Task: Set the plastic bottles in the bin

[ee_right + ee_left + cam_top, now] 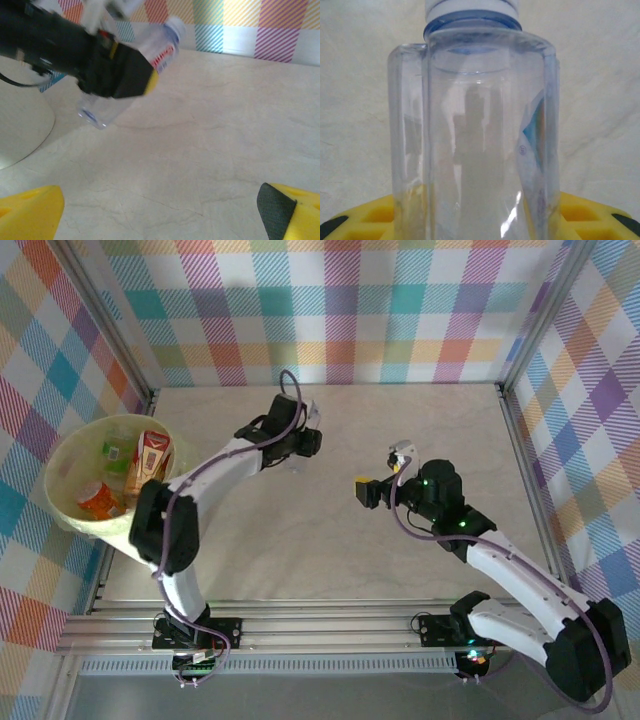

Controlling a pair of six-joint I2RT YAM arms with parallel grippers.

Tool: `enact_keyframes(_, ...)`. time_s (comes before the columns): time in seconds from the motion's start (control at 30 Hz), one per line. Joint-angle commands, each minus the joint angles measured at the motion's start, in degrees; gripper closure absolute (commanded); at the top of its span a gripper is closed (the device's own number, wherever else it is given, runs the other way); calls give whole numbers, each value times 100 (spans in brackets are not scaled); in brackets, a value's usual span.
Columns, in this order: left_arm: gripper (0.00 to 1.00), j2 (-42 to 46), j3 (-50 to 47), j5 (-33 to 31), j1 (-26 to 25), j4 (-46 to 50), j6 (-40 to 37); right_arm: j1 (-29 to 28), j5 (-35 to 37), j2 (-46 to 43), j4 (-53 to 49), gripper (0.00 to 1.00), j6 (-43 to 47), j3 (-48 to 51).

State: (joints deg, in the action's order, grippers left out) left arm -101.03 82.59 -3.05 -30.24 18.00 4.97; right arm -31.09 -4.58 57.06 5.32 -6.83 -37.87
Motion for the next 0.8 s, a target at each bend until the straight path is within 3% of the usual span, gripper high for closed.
enact_keyframes(0.0,52,787,-285,116,-35,-349,284,15,-238,198,422,0,-68,-305)
enact_keyframes(0.17,52,1745,-271,-184,-34,204,171,14,-223,491,570,0,-155,-446)
enact_keyframes(0.33,54,2465,216,-925,0,1089,-72,15,-267,730,636,0,-282,-576)
enact_keyframes(0.5,54,3085,719,-1992,66,1621,-609,15,-314,931,687,0,-405,-668)
enact_keyframes(0.77,56,3283,1526,-3581,401,2454,-1202,15,-316,1169,687,0,-510,-810)
